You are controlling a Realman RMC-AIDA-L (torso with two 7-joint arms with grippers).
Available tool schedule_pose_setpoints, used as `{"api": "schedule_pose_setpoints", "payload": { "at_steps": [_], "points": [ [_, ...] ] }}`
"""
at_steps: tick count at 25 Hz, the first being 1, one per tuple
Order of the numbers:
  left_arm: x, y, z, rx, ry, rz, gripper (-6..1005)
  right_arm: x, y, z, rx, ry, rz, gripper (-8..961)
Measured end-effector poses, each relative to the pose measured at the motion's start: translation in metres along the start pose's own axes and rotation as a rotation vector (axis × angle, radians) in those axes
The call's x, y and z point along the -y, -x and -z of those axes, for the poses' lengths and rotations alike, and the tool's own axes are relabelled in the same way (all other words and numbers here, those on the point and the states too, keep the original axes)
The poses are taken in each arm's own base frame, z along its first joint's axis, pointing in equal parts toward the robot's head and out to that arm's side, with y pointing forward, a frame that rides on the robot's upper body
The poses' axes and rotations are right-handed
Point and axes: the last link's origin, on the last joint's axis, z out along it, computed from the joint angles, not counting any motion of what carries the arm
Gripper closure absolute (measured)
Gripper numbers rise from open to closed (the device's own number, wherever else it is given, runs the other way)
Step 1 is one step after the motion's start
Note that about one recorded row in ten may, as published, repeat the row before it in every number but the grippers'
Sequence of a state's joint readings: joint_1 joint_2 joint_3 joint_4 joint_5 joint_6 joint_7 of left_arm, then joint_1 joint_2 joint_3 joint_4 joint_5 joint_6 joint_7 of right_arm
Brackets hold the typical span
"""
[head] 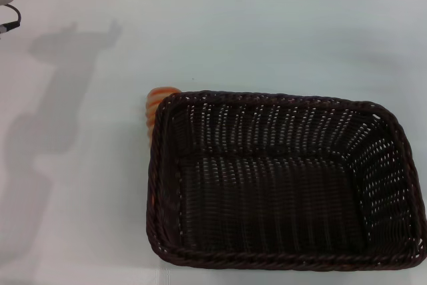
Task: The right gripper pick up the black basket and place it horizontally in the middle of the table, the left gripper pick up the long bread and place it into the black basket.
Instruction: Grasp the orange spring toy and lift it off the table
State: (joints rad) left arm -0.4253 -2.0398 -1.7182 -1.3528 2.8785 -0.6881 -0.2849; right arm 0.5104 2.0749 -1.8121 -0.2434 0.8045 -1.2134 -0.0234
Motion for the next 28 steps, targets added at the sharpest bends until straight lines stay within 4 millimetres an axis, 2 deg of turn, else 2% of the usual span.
{"api": "schedule_pose_setpoints", "payload": {
  "at_steps": [2,6,8,11,12,16,18,21,22,28],
  "points": [
    [-0.007,-0.005,0.017,0.035,0.032,-0.114,129,0.002,-0.002,0.0,-0.015,-0.018,-0.015,583],
    [-0.012,-0.002,0.022,0.087,0.052,-0.164,129,0.0,-0.004,0.001,-0.03,-0.017,-0.023,584],
    [-0.026,-0.002,0.036,0.147,0.085,-0.231,129,0.0,-0.005,0.001,-0.034,-0.015,-0.022,584],
    [-0.031,-0.002,0.04,0.158,0.094,-0.243,129,0.001,-0.006,0.002,-0.039,-0.017,-0.022,583],
    [-0.043,-0.004,0.043,0.189,0.114,-0.243,129,0.001,-0.006,0.002,-0.04,-0.016,-0.021,583],
    [-0.047,-0.003,0.043,0.205,0.119,-0.24,129,0.002,-0.005,0.0,-0.036,-0.014,-0.018,582],
    [-0.073,0.009,0.028,0.303,0.106,-0.262,129,0.001,-0.005,-0.001,-0.035,-0.007,-0.015,582],
    [-0.081,0.015,0.018,0.345,0.073,-0.279,128,-0.006,-0.003,-0.004,-0.034,0.037,0.0,582],
    [-0.09,0.021,0.007,0.411,0.043,-0.284,128,-0.009,-0.003,-0.005,-0.033,0.054,0.007,582],
    [-0.101,0.026,0.001,0.468,0.015,-0.245,128,-0.01,-0.003,-0.013,-0.05,0.108,0.026,583]
  ]
}}
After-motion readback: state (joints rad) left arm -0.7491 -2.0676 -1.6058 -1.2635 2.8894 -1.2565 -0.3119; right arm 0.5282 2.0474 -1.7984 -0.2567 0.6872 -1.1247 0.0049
